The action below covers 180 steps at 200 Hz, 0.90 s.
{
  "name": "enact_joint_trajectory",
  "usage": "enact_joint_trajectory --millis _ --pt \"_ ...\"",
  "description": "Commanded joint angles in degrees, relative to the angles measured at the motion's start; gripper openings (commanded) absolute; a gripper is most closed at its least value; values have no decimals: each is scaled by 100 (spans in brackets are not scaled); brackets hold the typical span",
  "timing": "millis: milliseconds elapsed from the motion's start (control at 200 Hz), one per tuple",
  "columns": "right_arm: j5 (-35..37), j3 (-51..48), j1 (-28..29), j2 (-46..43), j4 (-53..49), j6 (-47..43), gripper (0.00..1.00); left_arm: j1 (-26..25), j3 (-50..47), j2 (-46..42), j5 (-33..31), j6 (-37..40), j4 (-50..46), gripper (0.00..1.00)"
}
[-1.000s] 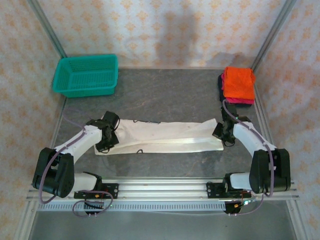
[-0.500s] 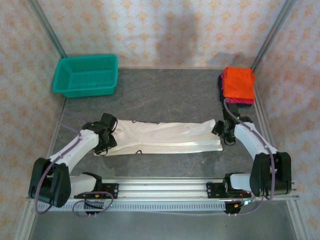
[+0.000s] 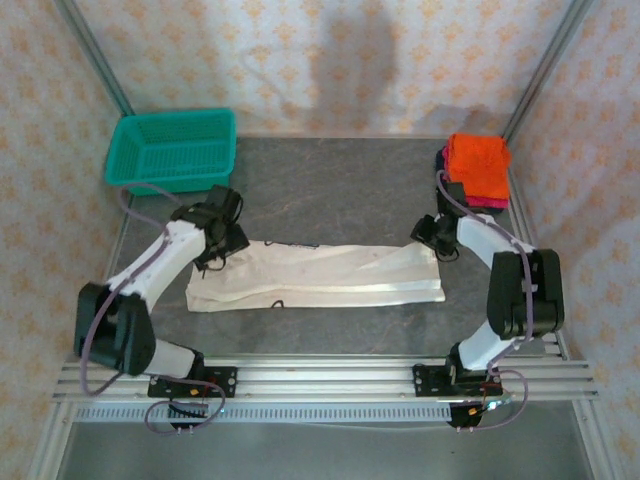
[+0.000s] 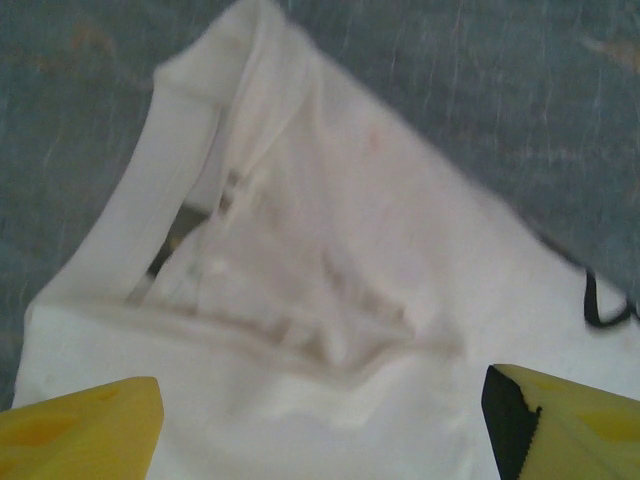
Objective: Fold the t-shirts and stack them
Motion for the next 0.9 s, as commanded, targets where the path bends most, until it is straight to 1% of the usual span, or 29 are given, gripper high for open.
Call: enact_joint_trajectory --millis 0,60,160,195,270,325,415,475,540,625,746,896 --pt "-95 175 -32 168 172 52 50 98 229 485 -965 -74 90 84" --pt "-92 195 -32 218 179 38 49 215 235 629 -1172 -129 169 84" --pt "-103 211 -33 302 170 13 48 548 131 744 -1004 -140 487 82" --pt "-105 214 -32 311 160 1 47 650 119 788 -937 -119 583 80" --pt "-96 209 -32 323 150 -15 47 810 222 981 -817 -48 684 71" --pt "-86 183 -37 312 161 -11 46 885 356 1154 -692 6 698 61" --pt "-66 144 -32 281 157 -6 46 915 483 1375 -552 27 715 40" --pt "-32 123 -32 259 154 8 46 929 501 1483 -442 -4 723 30" --pt "-9 115 -33 236 130 -14 46 942 419 1505 -255 -47 837 19" --pt "18 141 -32 215 76 -53 46 942 302 1464 -138 -137 918 0" --pt "34 192 -32 184 7 -96 46 942 163 1186 -143 -176 825 0" --pt "105 226 -32 169 20 -136 45 942 -113 603 -268 -132 549 0"
